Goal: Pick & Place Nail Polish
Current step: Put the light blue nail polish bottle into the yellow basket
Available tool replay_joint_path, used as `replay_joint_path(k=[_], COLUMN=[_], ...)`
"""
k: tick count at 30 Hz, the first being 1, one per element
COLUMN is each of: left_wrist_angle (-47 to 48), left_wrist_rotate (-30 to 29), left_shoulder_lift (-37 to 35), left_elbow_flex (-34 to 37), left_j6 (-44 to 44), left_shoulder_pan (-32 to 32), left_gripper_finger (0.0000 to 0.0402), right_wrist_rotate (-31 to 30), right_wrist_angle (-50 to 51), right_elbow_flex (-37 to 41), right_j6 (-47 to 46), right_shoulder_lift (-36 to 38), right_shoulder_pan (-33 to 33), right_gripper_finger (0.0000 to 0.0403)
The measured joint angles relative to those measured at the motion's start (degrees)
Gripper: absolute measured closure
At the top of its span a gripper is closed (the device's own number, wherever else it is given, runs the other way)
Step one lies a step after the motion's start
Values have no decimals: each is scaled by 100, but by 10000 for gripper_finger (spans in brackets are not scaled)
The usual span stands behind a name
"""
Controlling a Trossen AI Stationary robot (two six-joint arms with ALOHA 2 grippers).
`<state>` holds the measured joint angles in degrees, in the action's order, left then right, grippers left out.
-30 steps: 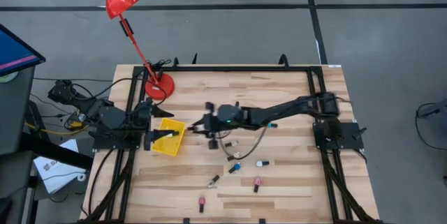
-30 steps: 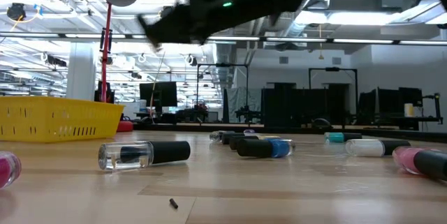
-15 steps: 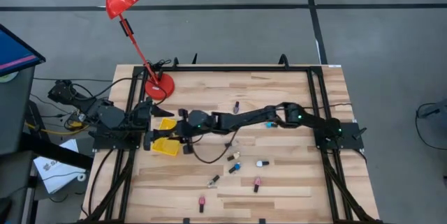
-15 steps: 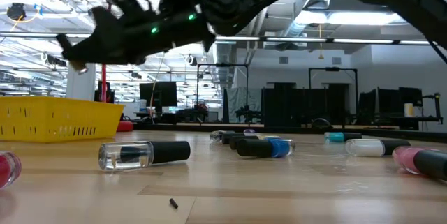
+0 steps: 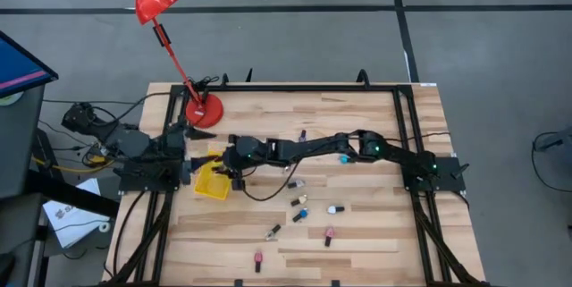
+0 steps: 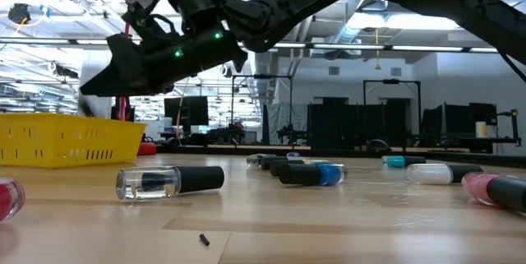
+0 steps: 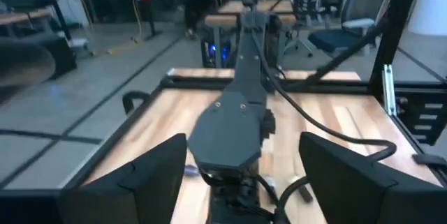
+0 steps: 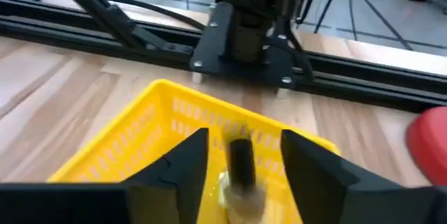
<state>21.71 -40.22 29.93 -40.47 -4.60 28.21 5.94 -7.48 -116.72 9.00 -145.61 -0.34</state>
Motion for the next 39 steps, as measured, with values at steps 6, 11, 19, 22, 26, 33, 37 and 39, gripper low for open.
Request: replay_joint_path(k=[6,11,19,22,26,33,37,39], left_wrist_angle=[178,207,-244,-494,-559,-1320,-2021,-2462], left_wrist_rotate=[110,119,1056,1749,2312,1950,1932,1963], left_shoulder_lift=[-552,-1238,-2552,-2994,-2956,-2989,-2989,-2992], left_elbow_flex=[195,817,1727,2012,2218,2768,3069,3275], left_j6=[108,8,243,381,433,759,983,1034], left_shoulder_pan=[0,2,0,2,11,13,11,11], left_gripper_finger=[199,270,391,395,400,401,401,401], right_wrist_rotate=[2,5,248,684,1073,1375,1355,1331], right_wrist_angle=[230,1382,3793,4438,4995,4464,3458,2877], right_elbow_flex=[0,15,13,5,316,2259,3747,4445], right_j6=[26,364,1075,1114,1218,1002,637,471], right_shoulder_lift=[3,449,1571,2023,2596,4197,5113,5616], right_shoulder_pan=[-48,-70,-90,-139,-195,-322,-339,-332], right_gripper_finger=[180,178,190,193,199,216,227,231])
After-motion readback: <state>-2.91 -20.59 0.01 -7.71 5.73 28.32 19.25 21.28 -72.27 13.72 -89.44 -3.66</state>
